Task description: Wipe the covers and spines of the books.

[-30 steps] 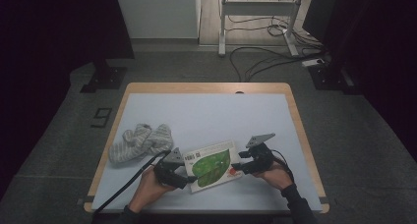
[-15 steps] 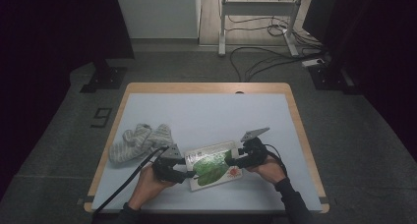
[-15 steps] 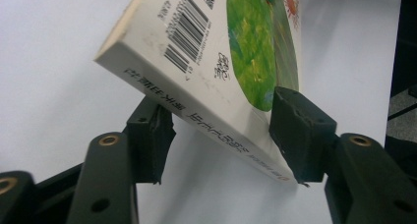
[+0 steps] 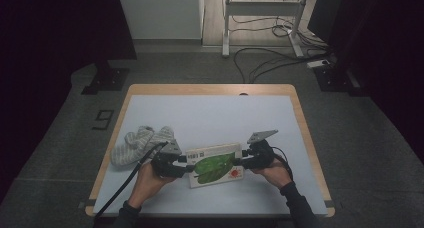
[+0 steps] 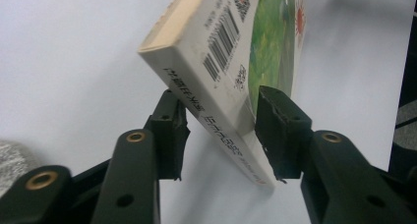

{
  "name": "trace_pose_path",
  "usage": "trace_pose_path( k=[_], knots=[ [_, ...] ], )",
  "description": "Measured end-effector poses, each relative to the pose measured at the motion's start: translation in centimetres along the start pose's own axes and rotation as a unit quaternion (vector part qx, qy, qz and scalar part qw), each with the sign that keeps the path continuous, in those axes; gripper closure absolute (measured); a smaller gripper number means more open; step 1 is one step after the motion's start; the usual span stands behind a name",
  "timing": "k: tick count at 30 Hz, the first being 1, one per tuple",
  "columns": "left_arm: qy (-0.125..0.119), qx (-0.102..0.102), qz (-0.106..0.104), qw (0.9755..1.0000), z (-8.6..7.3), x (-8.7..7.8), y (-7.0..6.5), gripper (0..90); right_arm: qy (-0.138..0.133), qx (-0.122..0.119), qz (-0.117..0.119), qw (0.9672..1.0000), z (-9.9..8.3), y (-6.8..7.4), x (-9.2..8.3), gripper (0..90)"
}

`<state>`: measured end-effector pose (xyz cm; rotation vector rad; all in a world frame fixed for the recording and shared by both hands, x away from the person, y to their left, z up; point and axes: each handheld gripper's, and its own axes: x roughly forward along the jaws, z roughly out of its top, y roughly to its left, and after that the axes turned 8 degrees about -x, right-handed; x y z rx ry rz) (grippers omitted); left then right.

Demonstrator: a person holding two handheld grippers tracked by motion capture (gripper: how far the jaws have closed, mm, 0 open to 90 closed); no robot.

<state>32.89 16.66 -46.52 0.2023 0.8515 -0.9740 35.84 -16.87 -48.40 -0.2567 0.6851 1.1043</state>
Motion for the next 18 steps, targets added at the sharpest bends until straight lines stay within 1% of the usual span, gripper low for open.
trace_pose_path(
  k=[3, 8, 10, 14, 16, 18],
  knots=[
    [-0.005, -0.004, 0.000, 1.0000, 0.2, -0.4, 0.2, 60.1, -0.006, 0.003, 0.002, 1.0000, 0.1, 0.1, -0.2, 57.6],
    [-0.012, 0.002, 0.008, 0.9999, 0.6, -0.9, 0.5, 64.3, -0.014, 0.001, 0.003, 0.9999, 0.4, 0.3, -0.5, 61.1],
    [-0.011, 0.007, 0.013, 0.9998, 0.7, -1.0, 0.5, 64.8, -0.014, 0.000, -0.002, 0.9999, 0.5, 0.4, -0.6, 61.7],
    [-0.017, 0.007, 0.016, 0.9997, 0.9, -1.2, 0.7, 65.6, -0.015, -0.008, -0.008, 0.9998, 0.9, 0.5, -0.7, 62.5],
    [-0.017, 0.010, 0.026, 0.9995, 1.1, -1.3, 0.8, 65.6, -0.013, -0.013, -0.012, 0.9998, 1.1, 0.7, -0.7, 62.6],
    [-0.018, 0.012, 0.029, 0.9993, 1.3, -1.3, 1.0, 65.4, -0.014, -0.018, -0.019, 0.9995, 1.3, 0.8, -0.7, 62.7]
  ],
)
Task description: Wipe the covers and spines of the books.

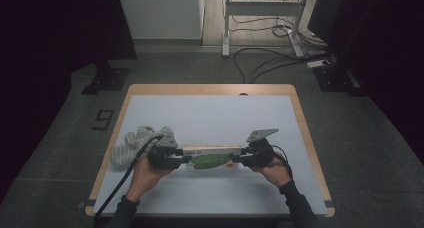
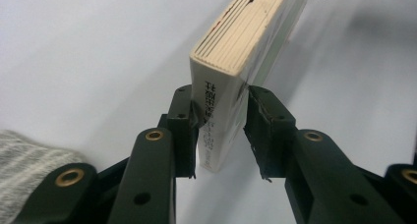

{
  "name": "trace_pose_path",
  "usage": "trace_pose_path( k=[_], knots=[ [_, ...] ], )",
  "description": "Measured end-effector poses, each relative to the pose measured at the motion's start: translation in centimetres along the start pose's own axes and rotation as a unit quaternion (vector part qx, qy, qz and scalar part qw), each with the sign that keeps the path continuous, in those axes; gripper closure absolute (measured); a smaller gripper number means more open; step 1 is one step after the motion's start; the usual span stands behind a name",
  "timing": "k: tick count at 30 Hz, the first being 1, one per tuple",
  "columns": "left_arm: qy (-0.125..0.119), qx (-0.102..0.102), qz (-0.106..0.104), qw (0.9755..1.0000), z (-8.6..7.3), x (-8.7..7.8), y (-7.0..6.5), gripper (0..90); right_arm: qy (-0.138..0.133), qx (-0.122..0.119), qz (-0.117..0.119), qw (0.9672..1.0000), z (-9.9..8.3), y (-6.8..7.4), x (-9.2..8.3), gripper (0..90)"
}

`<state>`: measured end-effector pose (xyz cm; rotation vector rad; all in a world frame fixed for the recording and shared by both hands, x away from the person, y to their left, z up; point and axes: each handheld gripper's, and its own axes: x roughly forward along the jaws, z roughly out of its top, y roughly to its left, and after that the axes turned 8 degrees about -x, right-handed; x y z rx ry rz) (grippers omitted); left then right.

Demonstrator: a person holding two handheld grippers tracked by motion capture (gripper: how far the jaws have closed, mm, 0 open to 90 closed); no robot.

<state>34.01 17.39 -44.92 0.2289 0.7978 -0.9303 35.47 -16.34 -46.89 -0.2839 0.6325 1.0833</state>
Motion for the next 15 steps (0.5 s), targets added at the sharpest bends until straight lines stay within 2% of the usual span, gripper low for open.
trace_pose_path(
  k=[9, 15],
  knots=[
    [-0.010, 0.003, 0.001, 1.0000, 1.2, 0.0, 1.0, 64.7, -0.008, -0.004, -0.019, 0.9998, 0.9, -0.4, -0.4, 63.1],
    [-0.011, 0.004, 0.013, 0.9999, 2.1, -0.1, 1.8, 63.7, -0.010, -0.009, -0.028, 0.9995, 1.7, -0.8, -0.2, 63.6]
  ],
)
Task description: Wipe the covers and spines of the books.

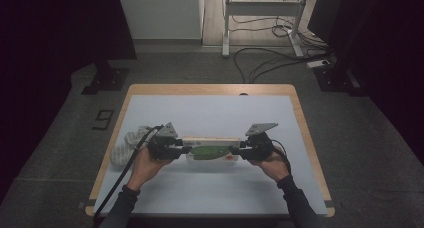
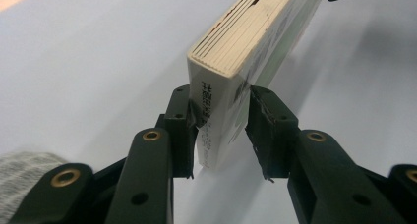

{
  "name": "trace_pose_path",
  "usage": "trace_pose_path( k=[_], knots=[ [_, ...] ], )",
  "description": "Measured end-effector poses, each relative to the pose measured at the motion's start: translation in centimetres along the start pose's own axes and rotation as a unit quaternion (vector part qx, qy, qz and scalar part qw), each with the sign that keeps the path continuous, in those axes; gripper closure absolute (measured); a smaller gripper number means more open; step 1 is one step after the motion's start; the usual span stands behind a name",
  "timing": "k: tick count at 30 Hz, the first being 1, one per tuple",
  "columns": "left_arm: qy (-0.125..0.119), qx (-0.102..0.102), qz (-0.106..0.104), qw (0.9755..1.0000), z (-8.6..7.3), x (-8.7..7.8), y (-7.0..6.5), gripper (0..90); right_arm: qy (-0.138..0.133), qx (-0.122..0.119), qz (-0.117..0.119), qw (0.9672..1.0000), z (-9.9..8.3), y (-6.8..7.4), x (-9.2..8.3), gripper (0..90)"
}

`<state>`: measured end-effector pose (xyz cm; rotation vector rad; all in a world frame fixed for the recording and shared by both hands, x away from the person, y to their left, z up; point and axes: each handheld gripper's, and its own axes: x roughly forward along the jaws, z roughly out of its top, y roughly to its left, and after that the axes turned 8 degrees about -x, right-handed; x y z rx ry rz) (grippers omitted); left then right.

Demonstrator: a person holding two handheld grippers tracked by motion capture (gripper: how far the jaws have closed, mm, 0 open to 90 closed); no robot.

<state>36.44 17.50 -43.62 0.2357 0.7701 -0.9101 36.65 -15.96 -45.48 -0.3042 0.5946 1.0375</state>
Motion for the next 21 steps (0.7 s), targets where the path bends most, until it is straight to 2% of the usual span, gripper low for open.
trace_pose_path(
  k=[7, 16, 21],
  knots=[
    [-0.006, -0.001, 0.014, 0.9999, 1.0, 0.0, 0.9, 63.2, -0.006, -0.011, -0.018, 0.9998, 1.0, -0.8, 0.4, 63.6],
    [-0.006, 0.000, 0.035, 0.9994, 2.0, 0.8, 1.9, 62.6, -0.005, -0.007, -0.034, 0.9994, 1.6, -2.1, 1.3, 63.0],
    [-0.009, -0.008, 0.049, 0.9987, 2.1, 1.1, 2.7, 62.0, -0.005, -0.006, -0.041, 0.9991, 2.0, -2.8, 1.9, 62.9]
  ],
)
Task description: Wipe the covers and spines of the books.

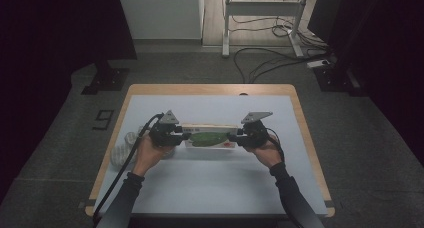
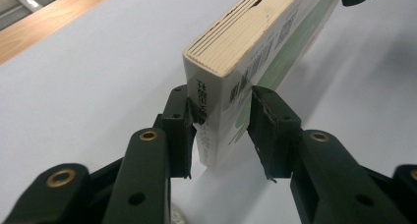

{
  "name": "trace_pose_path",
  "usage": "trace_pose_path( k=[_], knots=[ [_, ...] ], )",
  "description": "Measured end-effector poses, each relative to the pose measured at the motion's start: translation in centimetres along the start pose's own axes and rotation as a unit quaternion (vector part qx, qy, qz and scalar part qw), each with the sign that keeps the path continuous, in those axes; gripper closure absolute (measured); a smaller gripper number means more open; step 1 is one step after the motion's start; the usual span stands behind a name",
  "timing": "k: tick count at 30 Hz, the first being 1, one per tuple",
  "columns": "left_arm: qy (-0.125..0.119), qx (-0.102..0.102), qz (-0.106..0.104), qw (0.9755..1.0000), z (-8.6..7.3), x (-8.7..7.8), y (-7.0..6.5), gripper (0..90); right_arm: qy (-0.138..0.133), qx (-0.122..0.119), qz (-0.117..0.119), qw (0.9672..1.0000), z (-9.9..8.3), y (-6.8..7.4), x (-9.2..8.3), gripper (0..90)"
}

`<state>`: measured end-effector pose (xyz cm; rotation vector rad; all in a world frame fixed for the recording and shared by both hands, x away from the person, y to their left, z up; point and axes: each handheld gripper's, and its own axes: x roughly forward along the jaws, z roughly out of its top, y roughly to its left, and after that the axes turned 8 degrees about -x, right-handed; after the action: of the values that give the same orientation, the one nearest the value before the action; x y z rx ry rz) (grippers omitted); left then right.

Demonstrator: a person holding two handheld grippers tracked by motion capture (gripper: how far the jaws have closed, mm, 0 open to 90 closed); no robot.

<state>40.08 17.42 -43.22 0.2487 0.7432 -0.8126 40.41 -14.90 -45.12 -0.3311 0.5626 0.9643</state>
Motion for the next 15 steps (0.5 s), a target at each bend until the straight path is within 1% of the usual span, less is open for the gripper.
trace_pose_path(
  k=[3, 5, 9, 15],
  knots=[
    [0.000, 0.000, 0.014, 0.9999, 0.0, 0.3, 0.3, 61.6, 0.003, -0.004, -0.007, 1.0000, 0.3, -0.1, 0.5, 62.9],
    [0.001, 0.000, 0.019, 0.9998, 0.0, 0.5, 0.5, 61.3, 0.006, -0.005, -0.009, 0.9999, 0.4, -0.3, 0.8, 62.9],
    [0.005, -0.006, 0.023, 0.9997, -0.1, 0.9, 0.8, 61.1, 0.010, -0.002, -0.013, 0.9999, 0.5, -0.5, 1.4, 62.8],
    [0.015, -0.005, 0.029, 0.9994, -0.3, 1.4, 0.7, 61.1, 0.017, -0.004, -0.014, 0.9997, 0.2, -0.6, 2.0, 62.3]
  ],
)
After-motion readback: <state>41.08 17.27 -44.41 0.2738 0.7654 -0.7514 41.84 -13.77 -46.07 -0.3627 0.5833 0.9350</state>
